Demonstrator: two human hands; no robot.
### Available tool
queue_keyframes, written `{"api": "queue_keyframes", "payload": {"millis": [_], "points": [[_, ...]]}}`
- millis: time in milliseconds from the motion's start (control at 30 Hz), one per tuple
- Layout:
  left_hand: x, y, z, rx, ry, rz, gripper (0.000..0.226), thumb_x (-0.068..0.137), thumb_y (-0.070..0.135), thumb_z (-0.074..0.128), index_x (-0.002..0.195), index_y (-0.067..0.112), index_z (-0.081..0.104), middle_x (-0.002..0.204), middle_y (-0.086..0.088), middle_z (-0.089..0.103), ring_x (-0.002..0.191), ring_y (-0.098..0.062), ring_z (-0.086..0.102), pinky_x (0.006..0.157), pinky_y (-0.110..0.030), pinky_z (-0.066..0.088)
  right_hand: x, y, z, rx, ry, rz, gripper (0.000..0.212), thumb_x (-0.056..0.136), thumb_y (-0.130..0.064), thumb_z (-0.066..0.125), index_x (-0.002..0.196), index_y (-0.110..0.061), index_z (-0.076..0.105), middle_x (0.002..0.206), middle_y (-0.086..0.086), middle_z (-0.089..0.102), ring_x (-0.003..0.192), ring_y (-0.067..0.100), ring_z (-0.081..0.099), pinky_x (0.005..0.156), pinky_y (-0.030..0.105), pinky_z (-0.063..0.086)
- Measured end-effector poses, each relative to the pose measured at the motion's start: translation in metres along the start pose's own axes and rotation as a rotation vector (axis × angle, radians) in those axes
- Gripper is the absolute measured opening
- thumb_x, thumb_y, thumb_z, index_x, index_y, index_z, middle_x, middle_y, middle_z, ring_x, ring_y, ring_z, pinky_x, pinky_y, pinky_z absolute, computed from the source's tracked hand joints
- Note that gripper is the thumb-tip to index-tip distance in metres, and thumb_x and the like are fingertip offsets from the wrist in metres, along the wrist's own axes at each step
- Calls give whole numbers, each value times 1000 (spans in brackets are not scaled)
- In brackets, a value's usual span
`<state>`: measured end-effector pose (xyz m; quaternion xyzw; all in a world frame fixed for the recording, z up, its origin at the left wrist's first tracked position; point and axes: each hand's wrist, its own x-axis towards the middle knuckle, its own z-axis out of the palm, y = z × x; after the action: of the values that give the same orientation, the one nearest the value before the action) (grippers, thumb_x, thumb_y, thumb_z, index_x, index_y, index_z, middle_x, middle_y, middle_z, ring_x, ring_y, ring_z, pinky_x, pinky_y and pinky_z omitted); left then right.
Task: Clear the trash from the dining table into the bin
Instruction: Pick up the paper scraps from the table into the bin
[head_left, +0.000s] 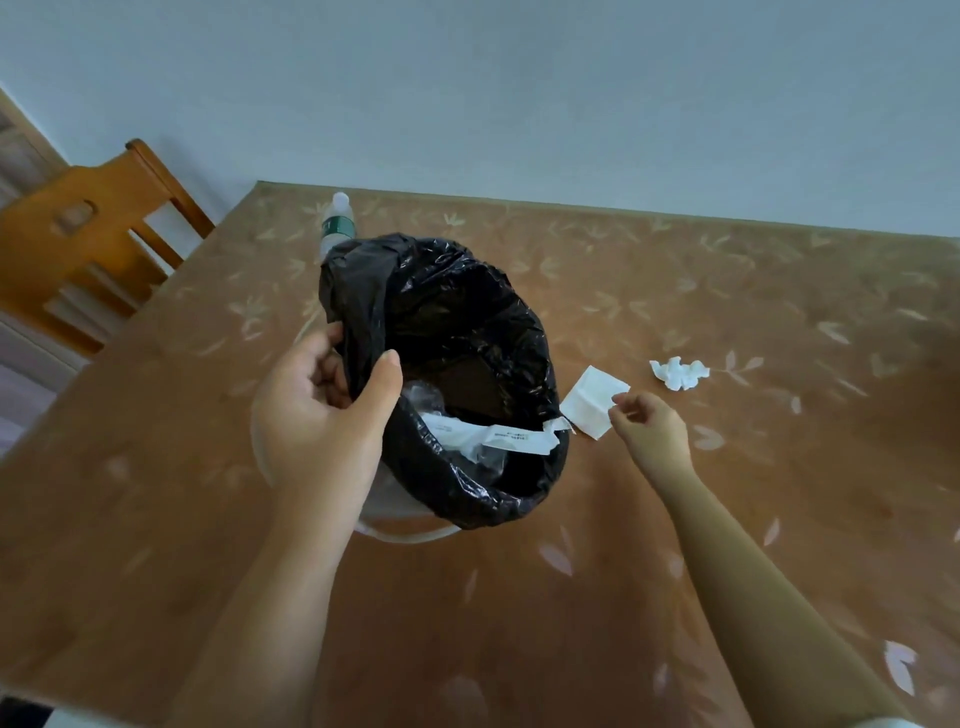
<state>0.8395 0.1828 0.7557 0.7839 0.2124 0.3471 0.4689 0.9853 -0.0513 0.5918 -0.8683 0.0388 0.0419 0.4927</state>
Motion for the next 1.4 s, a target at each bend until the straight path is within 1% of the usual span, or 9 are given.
{"api": "queue_keyframes", "payload": {"millis": [167,300,467,733,933,1033,1167,1300,1400], "points": [[10,1,17,6,-31,60,21,73,37,62,76,57,59,64,1,53,57,-7,47,55,-27,44,35,20,21,-122,-62,-25,26,80,-10,57,105,-12,61,111,3,62,91,17,55,77,29,40],[12,0,22,-36,-70,96,21,77,27,64,79,48,61,62,6,50,56,-2,46,51,-15,40,47,33,30,-221,-102,15,27,78,-10,55,104,-10,61,109,9,60,89,21,54,72,30,39],[12,-7,21,-77,-68,73,19,75,29,65,80,47,64,61,15,51,56,-1,45,53,-14,40,47,37,38,-272,-87,21,23,78,-9,53,99,-9,63,109,9,58,97,26,53,73,33,42],[2,-10,5,-109,-59,35,29,74,27,65,80,55,63,61,15,50,57,-1,44,55,-15,41,1,33,29,-27,5,143,10,79,-11,54,84,-17,61,85,1,60,67,11,51,56,24,36],[-15,-5,-18,-201,-56,-33,32,73,25,67,80,57,63,63,25,59,61,2,52,59,-11,45,-56,1,-6,94,163,83,10,78,-13,57,77,-23,58,73,-11,57,67,4,52,57,17,38],[-26,-1,-30,-229,-77,-54,39,76,19,69,78,58,63,65,19,59,63,0,52,61,-13,47,-91,-17,-24,154,246,48,23,78,-13,60,70,-33,54,72,-16,58,66,-4,53,56,9,38],[-36,-1,-43,-245,-102,-87,42,78,14,70,76,56,64,66,19,60,63,2,54,61,-12,48,-129,-39,-42,244,317,-8,27,77,-10,63,67,-34,56,67,-14,57,58,-11,51,54,0,37],[-47,-1,-55,-240,-117,-137,22,70,32,71,77,51,64,77,13,65,65,1,58,68,-25,53,-161,-65,-59,356,328,-84,25,78,-9,64,72,-33,61,72,-13,60,60,-6,52,60,9,42],[-53,1,-61,-202,-135,-119,19,63,47,65,76,60,59,67,27,62,60,5,55,64,-29,48,-177,-90,-69,436,331,-140,25,78,-7,65,70,-31,64,67,-14,59,58,-4,51,57,7,42]]}}
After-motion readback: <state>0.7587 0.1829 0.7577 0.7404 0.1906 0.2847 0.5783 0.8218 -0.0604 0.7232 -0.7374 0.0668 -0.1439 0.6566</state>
